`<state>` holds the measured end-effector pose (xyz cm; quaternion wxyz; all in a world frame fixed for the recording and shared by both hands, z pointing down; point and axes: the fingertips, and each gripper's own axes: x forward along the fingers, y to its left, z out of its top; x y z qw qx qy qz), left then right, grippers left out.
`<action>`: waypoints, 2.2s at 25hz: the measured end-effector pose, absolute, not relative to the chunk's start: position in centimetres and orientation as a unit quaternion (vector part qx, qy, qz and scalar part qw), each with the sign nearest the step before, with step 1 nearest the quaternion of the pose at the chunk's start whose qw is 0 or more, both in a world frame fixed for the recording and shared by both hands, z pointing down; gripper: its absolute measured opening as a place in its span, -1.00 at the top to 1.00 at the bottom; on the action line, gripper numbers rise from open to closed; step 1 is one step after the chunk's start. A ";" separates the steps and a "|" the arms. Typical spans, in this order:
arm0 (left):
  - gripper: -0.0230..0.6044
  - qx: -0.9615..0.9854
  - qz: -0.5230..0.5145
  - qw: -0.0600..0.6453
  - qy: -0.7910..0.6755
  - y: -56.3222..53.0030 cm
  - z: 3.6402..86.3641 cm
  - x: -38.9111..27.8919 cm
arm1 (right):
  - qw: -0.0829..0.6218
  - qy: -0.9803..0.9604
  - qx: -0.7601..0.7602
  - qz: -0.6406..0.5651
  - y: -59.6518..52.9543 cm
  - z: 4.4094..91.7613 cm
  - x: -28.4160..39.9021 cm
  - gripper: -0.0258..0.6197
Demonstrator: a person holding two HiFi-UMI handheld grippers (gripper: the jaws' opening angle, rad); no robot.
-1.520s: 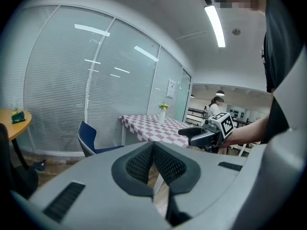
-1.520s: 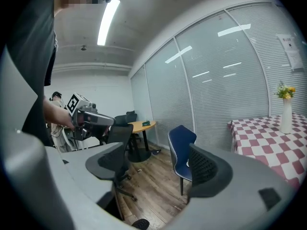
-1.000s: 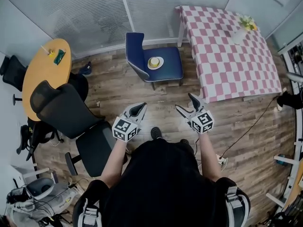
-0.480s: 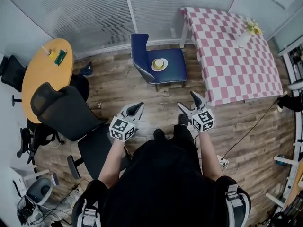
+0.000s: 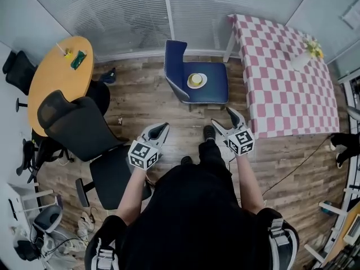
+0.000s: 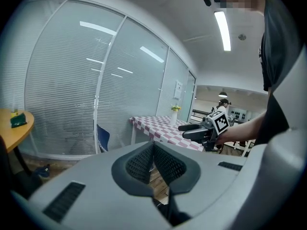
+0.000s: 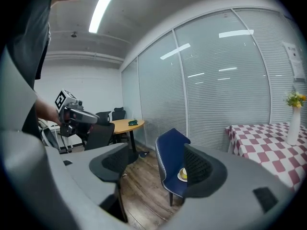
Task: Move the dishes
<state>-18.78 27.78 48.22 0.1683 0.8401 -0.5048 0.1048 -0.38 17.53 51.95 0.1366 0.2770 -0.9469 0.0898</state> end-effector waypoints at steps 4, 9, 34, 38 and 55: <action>0.86 0.830 0.105 0.173 -0.520 25.3 48.5 -18.7 | 0.142 -0.950 0.263 0.094 14.4 52.6 -0.3 -0.21; 0.86 0.817 0.106 0.183 -0.537 20.7 48.4 -17.9 | 0.148 -0.956 0.236 0.094 9.7 52.8 -0.3 -0.18; 0.86 0.743 0.090 0.218 -0.626 2.9 49.6 -14.3 | 0.212 -0.970 0.092 0.072 -9.3 57.5 -2.5 -0.05; 0.86 0.749 0.082 0.217 -0.620 2.8 49.5 -16.5 | 0.226 -0.967 0.091 0.071 -8.4 58.2 -5.0 0.00; 0.86 0.821 0.097 0.216 -0.519 2.2 52.3 -25.3 | 0.281 -0.942 0.175 0.056 -7.4 61.0 -11.8 -0.04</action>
